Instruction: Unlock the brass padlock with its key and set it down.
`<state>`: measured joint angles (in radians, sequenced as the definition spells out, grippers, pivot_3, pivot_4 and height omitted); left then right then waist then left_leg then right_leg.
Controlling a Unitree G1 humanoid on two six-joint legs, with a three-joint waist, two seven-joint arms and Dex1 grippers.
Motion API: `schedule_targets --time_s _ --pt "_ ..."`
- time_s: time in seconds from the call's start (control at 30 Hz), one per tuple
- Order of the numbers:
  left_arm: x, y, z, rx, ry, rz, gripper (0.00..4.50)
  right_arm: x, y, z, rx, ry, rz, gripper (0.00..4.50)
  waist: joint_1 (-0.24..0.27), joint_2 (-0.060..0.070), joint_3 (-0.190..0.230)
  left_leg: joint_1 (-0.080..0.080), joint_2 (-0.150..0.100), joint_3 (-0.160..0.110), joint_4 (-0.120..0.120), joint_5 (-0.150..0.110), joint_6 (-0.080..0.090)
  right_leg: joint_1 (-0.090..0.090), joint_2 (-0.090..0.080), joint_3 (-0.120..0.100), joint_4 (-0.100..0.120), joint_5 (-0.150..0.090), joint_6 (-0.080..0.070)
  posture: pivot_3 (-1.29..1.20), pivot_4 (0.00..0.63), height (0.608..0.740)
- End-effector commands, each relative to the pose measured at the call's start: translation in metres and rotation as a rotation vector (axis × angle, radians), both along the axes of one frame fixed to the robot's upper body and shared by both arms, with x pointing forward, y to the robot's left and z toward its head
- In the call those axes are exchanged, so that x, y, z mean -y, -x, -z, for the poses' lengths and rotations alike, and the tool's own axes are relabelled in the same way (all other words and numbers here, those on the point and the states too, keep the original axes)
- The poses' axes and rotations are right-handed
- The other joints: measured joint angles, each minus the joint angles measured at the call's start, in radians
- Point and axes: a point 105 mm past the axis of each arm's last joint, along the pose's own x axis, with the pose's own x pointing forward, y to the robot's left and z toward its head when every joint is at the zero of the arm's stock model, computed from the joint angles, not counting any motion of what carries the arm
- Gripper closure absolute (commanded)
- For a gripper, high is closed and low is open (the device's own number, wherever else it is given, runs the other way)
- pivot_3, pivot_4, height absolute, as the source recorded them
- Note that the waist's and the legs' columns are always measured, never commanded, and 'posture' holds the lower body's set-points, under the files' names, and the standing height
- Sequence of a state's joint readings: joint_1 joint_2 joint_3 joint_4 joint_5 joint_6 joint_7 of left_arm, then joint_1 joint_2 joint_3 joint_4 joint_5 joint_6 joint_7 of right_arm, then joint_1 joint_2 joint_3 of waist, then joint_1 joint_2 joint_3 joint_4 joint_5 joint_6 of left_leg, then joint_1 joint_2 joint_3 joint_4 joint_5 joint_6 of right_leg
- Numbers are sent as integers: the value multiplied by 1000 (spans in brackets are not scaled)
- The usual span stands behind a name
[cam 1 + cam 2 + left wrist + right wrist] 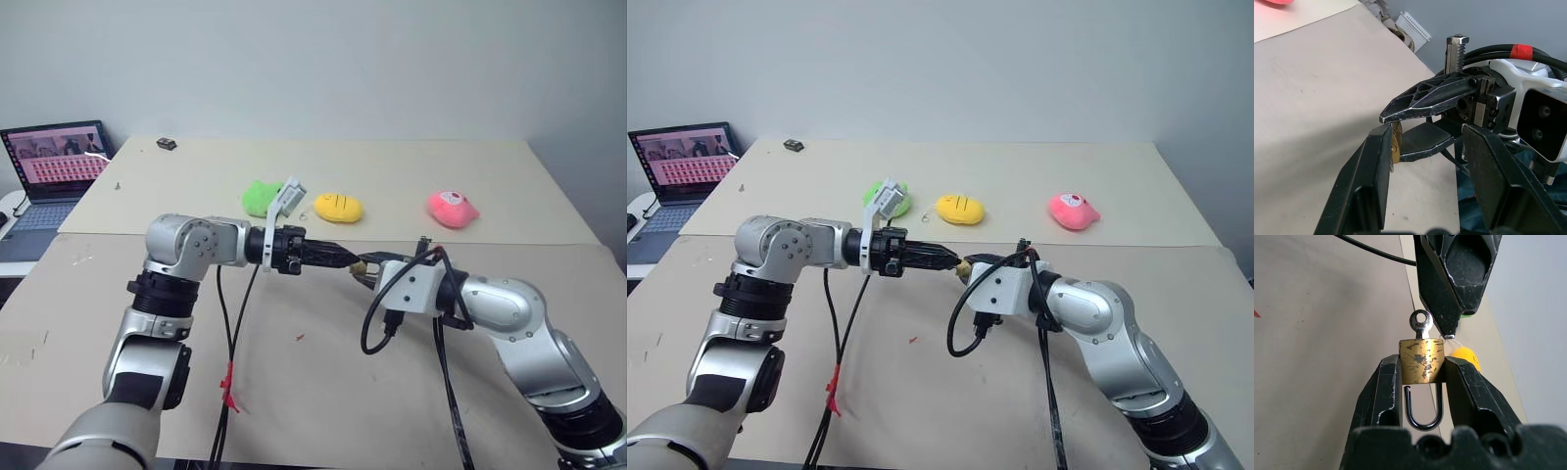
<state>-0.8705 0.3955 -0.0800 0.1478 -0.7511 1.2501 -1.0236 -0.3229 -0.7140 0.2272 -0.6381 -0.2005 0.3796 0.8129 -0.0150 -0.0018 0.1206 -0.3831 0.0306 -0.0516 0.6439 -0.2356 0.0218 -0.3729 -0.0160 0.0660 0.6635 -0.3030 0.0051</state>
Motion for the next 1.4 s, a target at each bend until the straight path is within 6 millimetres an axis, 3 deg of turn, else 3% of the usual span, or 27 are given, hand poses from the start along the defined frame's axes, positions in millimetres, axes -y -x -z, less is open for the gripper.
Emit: schedule_targets --time_s 0.03,0.93,1.4 --pt "7 2 -6 21 13 29 2118 -8 4 -28 101 -37 -32 3573 0 0 0 0 0 0 0 0 0 0 0 0 0 0 0 0 150 660" --pt "-2 -7 0 56 -39 6 2118 8 1 -33 121 12 -5 3573 0 0 0 0 -1 0 -1 0 0 0 -1 0 0 0 0 0 150 660" --pt "2 -6 -1 54 -28 12 2118 -4 3 -33 119 -17 -29 3573 -1 0 0 0 -1 0 -1 0 0 0 -1 0 0 0 0 0 150 660"
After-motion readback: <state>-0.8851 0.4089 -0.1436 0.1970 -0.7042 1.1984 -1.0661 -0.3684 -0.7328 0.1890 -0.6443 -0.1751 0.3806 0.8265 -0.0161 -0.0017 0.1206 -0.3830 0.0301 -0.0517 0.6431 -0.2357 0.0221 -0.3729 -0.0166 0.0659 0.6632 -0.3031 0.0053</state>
